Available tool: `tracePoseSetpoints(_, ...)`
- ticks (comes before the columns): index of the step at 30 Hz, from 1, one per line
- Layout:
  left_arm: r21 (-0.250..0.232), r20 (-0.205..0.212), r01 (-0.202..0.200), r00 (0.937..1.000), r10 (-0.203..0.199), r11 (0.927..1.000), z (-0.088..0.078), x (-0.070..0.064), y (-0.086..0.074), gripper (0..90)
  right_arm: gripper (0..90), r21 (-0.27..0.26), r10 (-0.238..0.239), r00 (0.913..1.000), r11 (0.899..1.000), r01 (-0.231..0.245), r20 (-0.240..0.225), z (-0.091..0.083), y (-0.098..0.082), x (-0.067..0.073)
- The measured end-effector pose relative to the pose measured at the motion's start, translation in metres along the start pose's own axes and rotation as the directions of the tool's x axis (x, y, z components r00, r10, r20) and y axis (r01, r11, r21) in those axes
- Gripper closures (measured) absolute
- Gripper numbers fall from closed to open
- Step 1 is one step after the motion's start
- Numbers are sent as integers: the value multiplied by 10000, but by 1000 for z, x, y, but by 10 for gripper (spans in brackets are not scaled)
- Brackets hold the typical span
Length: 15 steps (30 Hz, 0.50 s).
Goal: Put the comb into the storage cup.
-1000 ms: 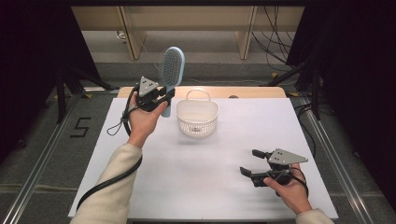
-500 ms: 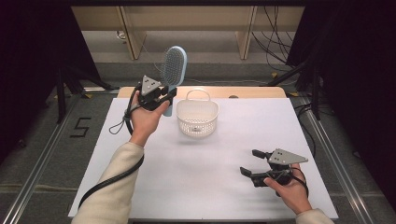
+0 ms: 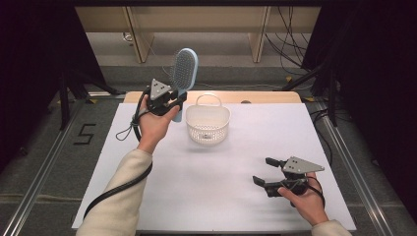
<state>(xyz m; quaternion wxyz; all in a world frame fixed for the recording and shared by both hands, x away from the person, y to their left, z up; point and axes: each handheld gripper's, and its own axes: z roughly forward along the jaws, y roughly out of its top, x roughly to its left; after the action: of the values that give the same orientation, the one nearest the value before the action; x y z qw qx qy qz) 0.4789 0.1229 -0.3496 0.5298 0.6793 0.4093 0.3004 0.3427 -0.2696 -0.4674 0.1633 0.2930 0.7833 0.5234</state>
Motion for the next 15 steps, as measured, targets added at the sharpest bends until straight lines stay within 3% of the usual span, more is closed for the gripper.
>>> tracePoseSetpoints(15,-10,61,-46,10000,46,10000,2,-3,2,699,164,6,14,10000,10000,-14,-13,0,0,0)
